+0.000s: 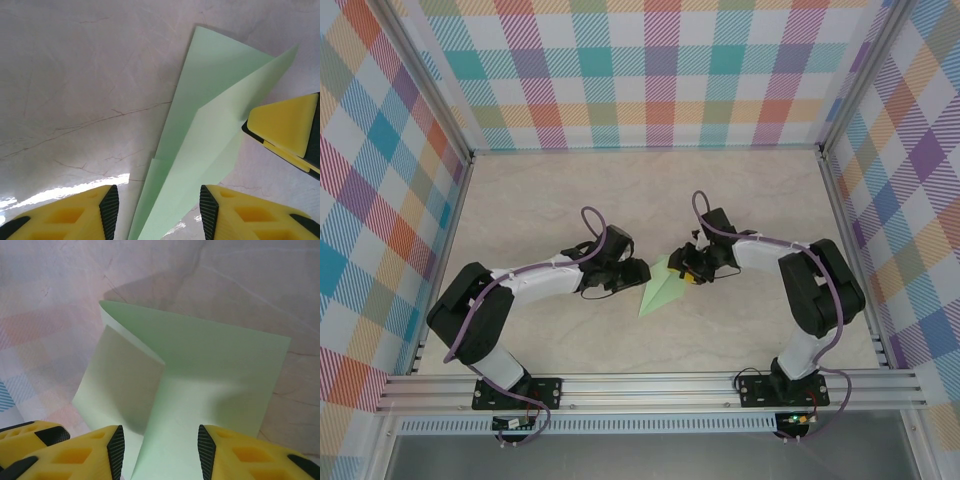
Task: Fold a paper plane with a square sheet of paper (pick it up from the middle)
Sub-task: Turn over the paper at the center of the table.
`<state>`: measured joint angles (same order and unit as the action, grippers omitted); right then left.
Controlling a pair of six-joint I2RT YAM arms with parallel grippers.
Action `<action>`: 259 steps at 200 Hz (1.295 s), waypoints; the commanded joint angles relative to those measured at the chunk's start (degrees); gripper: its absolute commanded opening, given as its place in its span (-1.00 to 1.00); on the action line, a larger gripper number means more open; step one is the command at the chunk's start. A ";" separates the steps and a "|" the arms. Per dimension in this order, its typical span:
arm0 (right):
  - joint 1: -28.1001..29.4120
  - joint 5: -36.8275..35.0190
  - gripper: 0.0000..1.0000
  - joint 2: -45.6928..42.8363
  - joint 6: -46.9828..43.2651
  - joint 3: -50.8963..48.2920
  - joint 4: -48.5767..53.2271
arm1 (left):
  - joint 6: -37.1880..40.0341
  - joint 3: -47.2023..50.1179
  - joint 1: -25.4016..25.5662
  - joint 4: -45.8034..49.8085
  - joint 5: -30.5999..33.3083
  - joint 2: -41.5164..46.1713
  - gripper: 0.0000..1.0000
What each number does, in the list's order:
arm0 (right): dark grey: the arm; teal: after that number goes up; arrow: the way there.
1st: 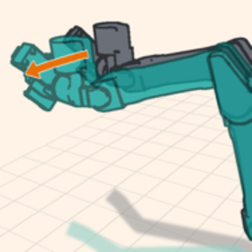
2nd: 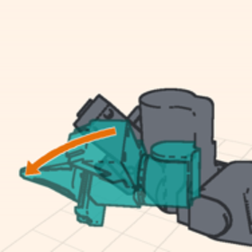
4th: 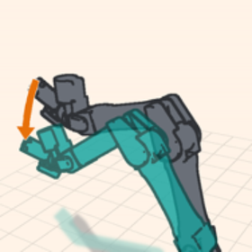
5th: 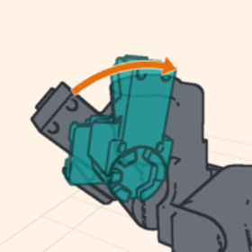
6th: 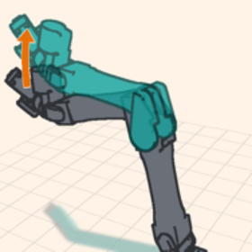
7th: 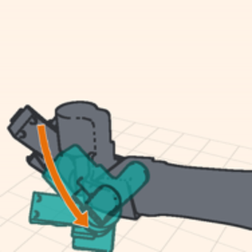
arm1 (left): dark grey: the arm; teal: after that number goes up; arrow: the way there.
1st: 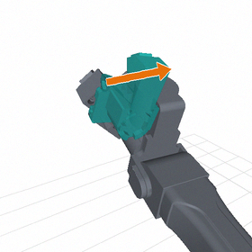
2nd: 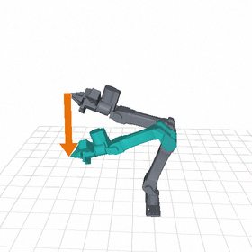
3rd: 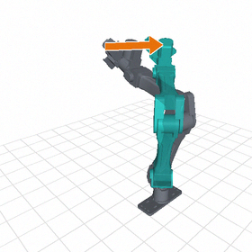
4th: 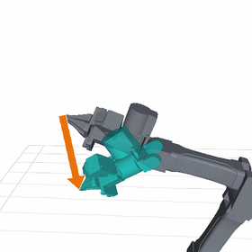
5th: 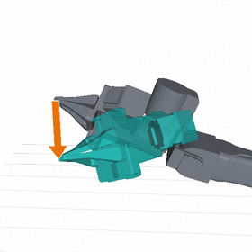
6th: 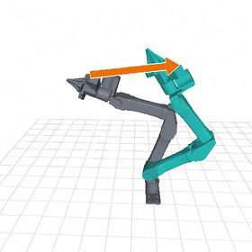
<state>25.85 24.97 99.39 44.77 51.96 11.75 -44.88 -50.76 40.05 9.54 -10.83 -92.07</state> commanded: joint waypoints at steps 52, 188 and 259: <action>2.82 4.86 -0.22 1.37 1.60 -1.19 -9.45 | -2.15 2.13 -2.70 -0.39 -2.96 0.94 0.10; 4.06 5.78 -0.76 -2.37 2.77 -6.14 -21.80 | -0.25 7.94 -9.37 -1.35 -10.58 8.13 0.63; -0.05 13.76 -0.82 -10.07 3.34 -5.23 -24.01 | 1.32 8.56 -12.21 -3.90 -17.84 16.50 0.97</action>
<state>26.81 33.69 91.50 47.79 46.11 -9.15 -44.03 -42.85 28.51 8.54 -24.18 -79.50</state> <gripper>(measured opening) 0.091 0.976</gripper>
